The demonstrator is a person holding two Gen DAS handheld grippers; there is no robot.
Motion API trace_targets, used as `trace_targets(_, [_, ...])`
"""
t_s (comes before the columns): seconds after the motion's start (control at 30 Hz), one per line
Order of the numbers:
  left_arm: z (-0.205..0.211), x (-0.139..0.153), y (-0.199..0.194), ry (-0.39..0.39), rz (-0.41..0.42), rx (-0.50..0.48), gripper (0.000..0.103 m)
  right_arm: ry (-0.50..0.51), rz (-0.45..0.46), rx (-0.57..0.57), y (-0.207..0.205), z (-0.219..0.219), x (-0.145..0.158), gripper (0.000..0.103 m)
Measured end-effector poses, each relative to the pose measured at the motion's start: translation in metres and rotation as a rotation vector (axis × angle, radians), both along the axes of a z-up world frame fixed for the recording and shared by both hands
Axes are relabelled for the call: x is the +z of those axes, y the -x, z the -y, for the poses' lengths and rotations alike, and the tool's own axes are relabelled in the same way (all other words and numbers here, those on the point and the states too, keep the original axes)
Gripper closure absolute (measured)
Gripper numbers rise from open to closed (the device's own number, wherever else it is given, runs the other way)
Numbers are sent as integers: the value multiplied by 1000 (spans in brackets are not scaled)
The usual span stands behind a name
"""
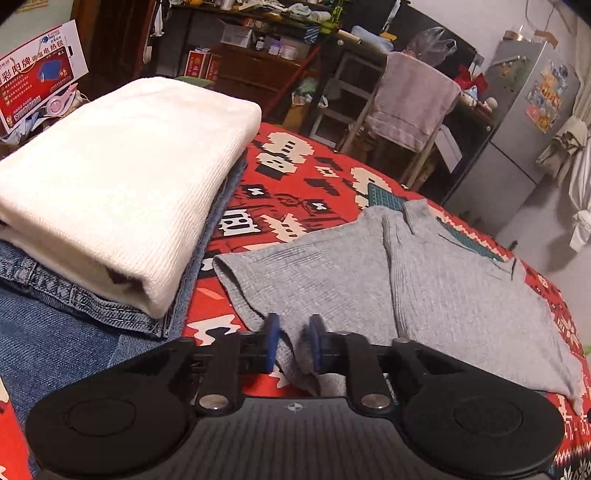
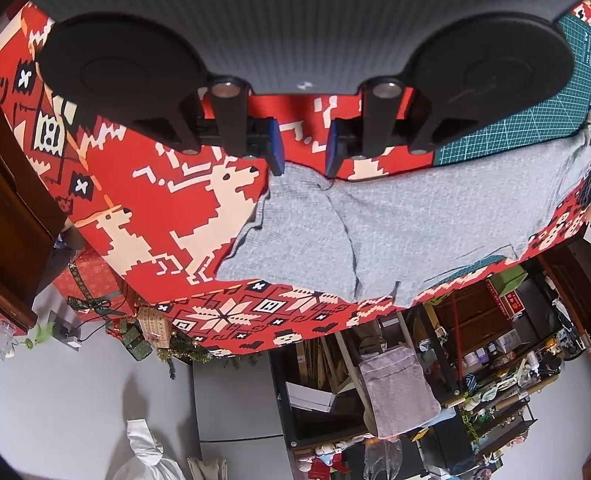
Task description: Fold clothes
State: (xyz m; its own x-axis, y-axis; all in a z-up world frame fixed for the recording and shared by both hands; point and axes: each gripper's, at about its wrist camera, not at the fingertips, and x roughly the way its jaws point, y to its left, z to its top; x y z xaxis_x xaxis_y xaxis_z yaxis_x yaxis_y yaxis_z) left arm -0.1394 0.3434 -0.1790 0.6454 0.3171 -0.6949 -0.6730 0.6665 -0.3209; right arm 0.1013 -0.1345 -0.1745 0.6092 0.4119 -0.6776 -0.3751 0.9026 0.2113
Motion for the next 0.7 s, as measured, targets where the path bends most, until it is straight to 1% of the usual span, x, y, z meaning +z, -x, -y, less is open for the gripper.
trace_targets(0.07, [1,0,2,-4,-1,3,101,1,-2,-1,-1,0,-1,77])
trace_targets(0.23, [9,6,14,-64,-24,12,101,2,-1,1,-1,0,-3,76])
trace_targets(0.47, [11,0,11,-85,-75,-9,100,1,-9,0,-2,-1,-7,76])
trace_targets(0.53, [10,2,9,-83,-81,-5,95,0,-7,2,-1,-1,-7,75])
trace_targets(0.57, [9,2,9,-87,-84,-1,94,0,-6,3,-1,-1,-6,73])
trace_targets(0.6, [8,4,10,-99,-87,6,94,0,-6,2,-1,-1,-6,70])
trace_targets(0.67, [7,8,11,-128,-86,13,92,-1,-7,2,-1,1,-7,70])
trace_targets(0.7, [6,10,10,-142,-86,16,89,-1,-7,2,-1,1,-7,70])
